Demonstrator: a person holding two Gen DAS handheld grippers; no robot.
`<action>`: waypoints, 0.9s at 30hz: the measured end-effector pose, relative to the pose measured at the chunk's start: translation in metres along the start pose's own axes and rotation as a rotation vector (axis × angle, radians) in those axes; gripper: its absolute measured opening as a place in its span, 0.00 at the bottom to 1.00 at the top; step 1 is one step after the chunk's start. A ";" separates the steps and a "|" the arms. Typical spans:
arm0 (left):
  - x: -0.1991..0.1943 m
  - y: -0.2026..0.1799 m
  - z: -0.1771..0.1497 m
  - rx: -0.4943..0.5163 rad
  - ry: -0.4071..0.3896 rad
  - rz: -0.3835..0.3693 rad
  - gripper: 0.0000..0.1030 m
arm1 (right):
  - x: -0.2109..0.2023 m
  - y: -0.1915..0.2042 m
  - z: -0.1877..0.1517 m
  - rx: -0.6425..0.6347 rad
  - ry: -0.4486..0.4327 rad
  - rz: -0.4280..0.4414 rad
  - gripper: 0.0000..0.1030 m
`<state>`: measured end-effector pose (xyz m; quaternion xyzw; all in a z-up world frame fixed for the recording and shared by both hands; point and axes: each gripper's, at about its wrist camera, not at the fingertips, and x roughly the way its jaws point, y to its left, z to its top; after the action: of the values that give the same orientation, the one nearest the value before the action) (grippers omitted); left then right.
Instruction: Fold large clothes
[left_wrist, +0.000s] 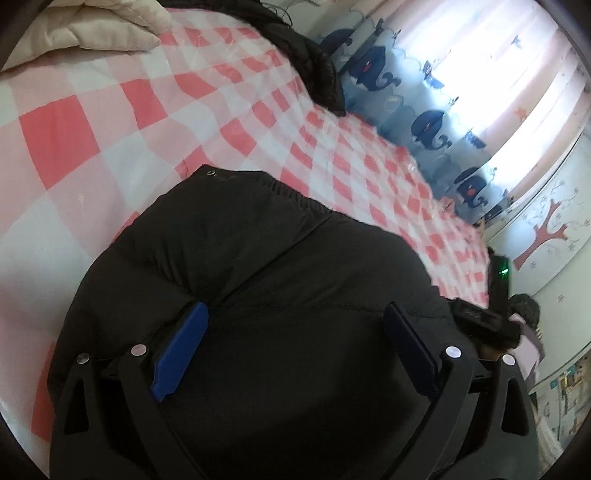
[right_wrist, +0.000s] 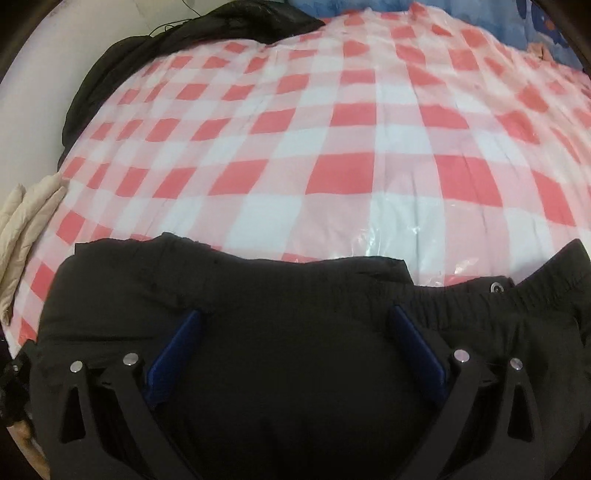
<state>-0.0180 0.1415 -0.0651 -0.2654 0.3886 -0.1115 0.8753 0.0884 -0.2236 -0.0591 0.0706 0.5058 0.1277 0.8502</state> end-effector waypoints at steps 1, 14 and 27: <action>-0.005 -0.002 0.001 -0.015 0.004 0.006 0.90 | -0.003 0.001 0.000 -0.012 0.014 -0.006 0.93; -0.012 -0.098 -0.074 0.178 0.001 -0.078 0.90 | -0.138 -0.134 -0.154 0.205 -0.329 -0.084 0.93; -0.076 -0.060 -0.093 0.211 0.075 0.078 0.90 | -0.176 -0.032 -0.197 -0.109 -0.228 -0.119 0.93</action>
<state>-0.1374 0.0867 -0.0374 -0.1522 0.4174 -0.1274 0.8868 -0.1601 -0.3068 -0.0136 0.0080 0.4016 0.0956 0.9108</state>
